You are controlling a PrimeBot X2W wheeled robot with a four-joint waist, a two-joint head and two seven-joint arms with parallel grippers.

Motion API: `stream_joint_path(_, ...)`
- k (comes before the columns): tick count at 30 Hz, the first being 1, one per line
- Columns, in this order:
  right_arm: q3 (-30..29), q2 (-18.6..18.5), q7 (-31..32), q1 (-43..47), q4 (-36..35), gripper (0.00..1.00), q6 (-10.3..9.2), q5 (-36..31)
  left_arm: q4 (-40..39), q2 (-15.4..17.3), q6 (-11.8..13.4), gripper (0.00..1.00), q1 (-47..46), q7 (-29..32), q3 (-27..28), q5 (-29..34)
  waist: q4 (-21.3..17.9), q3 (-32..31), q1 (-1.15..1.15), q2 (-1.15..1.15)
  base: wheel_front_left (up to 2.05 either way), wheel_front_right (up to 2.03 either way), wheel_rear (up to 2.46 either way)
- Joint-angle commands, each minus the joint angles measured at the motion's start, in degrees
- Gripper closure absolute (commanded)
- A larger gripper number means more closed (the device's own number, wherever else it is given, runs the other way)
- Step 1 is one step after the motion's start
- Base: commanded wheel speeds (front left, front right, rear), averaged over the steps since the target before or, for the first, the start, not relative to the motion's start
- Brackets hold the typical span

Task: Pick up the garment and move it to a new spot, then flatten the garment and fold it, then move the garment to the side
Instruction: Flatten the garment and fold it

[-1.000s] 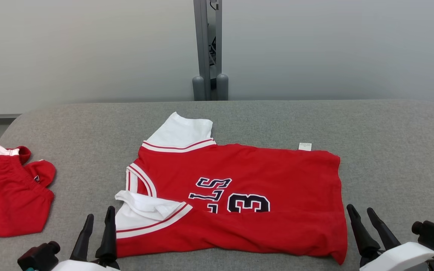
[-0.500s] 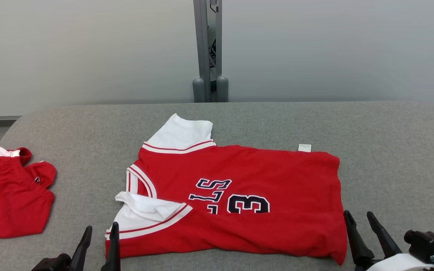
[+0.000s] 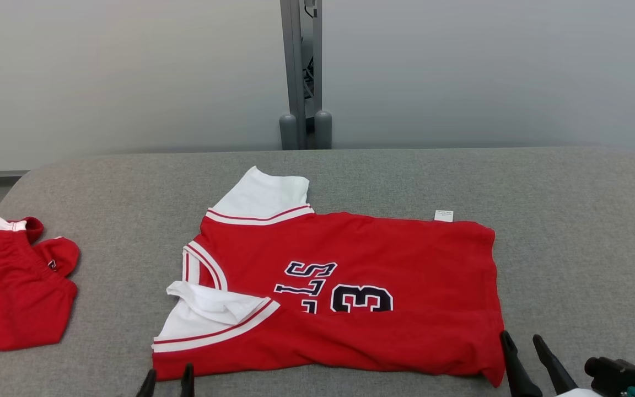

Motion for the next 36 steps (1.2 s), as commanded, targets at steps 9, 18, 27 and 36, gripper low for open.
stream_joint_path(9, 6.11, -0.83, -0.06, -2.25, 8.23, 0.00, 0.03, 8.88, 16.87, 0.26, 0.23, 0.00, -4.65, -0.07, -4.03, -3.88, -0.05, 0.58, 0.00, 0.00, 0.00, 0.00, 0.00)
stream_joint_path(18, 9.69, -2.21, -0.05, -4.02, 10.19, 0.00, 0.03, 14.67, 19.43, 0.15, -1.24, 0.00, -8.04, 0.06, -6.35, -11.07, -0.20, 1.34, 0.00, 0.00, 0.00, 0.00, 0.00)
stream_joint_path(27, 12.54, -2.70, -0.06, -5.28, 10.82, 0.00, 0.03, 18.42, 18.30, 0.22, -1.63, 0.00, -10.00, -0.09, -6.97, -18.10, -0.31, 1.94, 0.00, 0.00, 0.00, 0.00, 0.00)
stream_joint_path(36, 16.31, -3.32, -0.04, -7.46, 11.34, 0.00, 0.03, 22.96, 18.17, 0.25, -1.65, 0.00, -12.64, -0.09, -9.56, -22.59, -0.44, 3.46, 0.00, 0.00, 0.00, 0.00, 0.00)
